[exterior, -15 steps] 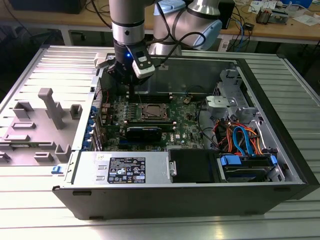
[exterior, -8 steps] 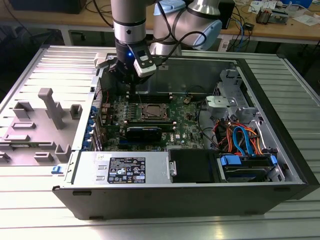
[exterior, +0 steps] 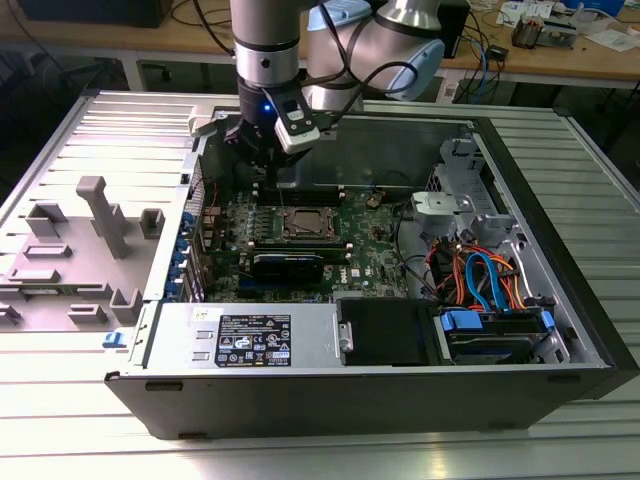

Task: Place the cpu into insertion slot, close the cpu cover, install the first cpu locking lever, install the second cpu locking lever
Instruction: 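Install the first cpu locking lever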

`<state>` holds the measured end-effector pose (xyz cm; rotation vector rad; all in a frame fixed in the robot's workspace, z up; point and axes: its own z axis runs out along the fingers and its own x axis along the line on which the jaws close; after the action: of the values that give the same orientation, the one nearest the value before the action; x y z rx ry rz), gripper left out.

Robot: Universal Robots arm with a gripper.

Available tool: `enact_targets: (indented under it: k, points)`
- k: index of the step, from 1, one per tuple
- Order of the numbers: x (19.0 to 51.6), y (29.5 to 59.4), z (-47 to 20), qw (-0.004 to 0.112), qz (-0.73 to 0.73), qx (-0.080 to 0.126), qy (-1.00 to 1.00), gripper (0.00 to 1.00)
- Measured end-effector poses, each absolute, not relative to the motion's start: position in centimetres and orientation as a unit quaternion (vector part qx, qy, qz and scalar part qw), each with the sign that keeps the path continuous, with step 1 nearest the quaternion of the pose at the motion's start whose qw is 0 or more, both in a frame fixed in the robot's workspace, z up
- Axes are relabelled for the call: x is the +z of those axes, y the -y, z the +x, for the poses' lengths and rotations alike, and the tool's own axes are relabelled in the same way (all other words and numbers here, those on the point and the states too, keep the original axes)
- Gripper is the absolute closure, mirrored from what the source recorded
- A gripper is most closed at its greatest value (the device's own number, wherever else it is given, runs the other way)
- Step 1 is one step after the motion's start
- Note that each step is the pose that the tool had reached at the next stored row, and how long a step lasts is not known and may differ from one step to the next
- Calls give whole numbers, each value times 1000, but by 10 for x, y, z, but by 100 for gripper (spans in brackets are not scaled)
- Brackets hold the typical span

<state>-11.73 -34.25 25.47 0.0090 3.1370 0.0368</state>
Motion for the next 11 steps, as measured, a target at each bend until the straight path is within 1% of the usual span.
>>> enact_targets:
  k: [6,11]
  points:
    - [255,342,-108,2,3,12,-1000,89]
    - [255,342,-87,2,3,12,-1000,89]
